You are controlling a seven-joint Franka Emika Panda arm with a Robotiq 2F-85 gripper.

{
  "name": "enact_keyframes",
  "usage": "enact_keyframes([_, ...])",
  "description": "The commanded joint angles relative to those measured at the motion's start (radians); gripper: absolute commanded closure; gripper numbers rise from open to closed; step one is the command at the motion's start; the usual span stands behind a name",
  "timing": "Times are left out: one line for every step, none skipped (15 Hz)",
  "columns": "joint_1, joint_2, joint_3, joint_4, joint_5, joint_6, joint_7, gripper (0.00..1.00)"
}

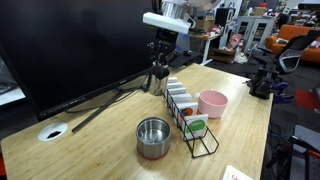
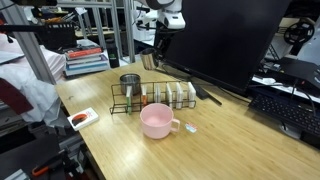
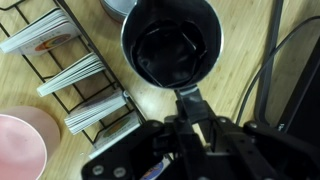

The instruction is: Move the silver jar to the left of the book rack

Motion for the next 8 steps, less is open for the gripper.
enact_keyframes([0.007,0.107,-0.003,0.160,-0.041,-0.097,-0.021,0.96])
enact_keyframes([0.008,0.138,-0.002,0.201,-0.046,-0.119,-0.026,0.96])
enact_keyframes([0.007,0.168,0.000,0.238,-0.048,-0.137,-0.033,0.96])
enact_keyframes([0.004,0.201,0.002,0.280,-0.044,-0.168,-0.043,0.96])
enact_keyframes([0.002,0.232,0.004,0.318,-0.040,-0.195,-0.049,0.96])
enact_keyframes([0.004,0.255,0.001,0.345,-0.042,-0.209,-0.051,0.96])
enact_keyframes([0.002,0.274,0.001,0.371,-0.037,-0.223,-0.057,0.96])
enact_keyframes([-0.001,0.290,-0.001,0.394,-0.035,-0.227,-0.059,0.96])
